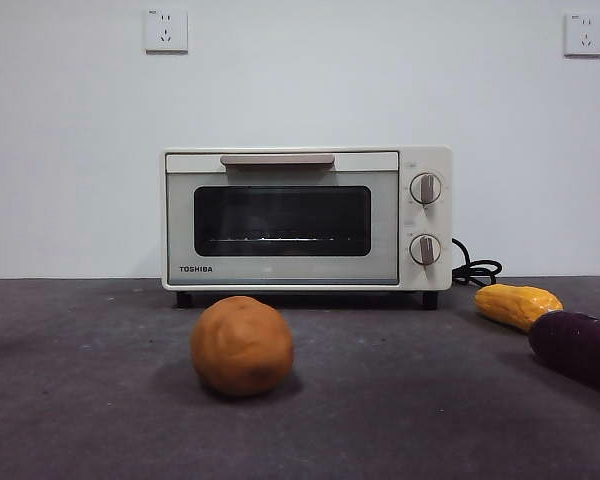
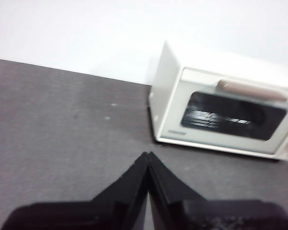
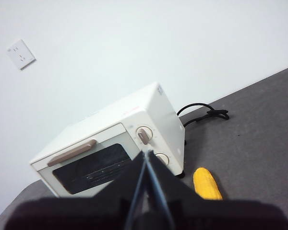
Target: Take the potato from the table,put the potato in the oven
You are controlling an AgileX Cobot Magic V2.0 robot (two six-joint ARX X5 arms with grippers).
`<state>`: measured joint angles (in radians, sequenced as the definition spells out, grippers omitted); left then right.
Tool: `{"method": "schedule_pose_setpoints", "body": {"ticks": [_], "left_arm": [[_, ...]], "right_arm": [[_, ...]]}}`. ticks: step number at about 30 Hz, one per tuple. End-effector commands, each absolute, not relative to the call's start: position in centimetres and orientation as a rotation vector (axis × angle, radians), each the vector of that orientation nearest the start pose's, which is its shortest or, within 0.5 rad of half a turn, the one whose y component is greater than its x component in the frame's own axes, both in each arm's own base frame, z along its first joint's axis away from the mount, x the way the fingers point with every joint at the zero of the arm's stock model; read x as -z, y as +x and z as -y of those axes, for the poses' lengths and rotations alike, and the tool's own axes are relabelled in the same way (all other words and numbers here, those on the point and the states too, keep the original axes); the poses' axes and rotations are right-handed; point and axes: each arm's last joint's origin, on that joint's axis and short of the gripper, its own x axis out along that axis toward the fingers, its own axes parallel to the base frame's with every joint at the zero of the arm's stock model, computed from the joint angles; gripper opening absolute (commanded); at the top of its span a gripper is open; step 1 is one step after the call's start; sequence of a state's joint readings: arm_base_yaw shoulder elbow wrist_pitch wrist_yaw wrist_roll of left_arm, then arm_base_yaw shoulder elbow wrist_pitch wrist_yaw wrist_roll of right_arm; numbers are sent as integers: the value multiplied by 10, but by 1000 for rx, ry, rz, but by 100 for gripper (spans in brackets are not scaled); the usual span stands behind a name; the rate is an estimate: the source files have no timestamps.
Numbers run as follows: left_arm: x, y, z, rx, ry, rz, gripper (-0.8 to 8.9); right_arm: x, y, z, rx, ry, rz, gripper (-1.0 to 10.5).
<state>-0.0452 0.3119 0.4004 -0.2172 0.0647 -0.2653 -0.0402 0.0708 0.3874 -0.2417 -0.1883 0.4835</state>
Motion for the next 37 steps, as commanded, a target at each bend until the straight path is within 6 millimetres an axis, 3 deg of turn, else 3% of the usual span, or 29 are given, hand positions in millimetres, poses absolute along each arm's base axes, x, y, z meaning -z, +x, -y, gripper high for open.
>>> {"method": "schedule_pose_setpoints", "body": {"ticks": [1,11,20,29,37], "left_arm": [[-275,107,8,131,-318,-139,-6],[-339,141,17,413,-330,-182,-5],[-354,189,24,559,-410,-322,-6],[-348,247,30,557,-514,-542,-6],[-351,304,52,593,-501,-683,-6]], "right_arm": [[-280,62,-3,-164,477,10,-6],[-339,67,-4,-154,255,-251,-6],[-379,94,-6,-268,212,-351,-3],[-382,136,-7,-369,250,-475,-1],[-375,166,-9,-494,289,-664,0]]}}
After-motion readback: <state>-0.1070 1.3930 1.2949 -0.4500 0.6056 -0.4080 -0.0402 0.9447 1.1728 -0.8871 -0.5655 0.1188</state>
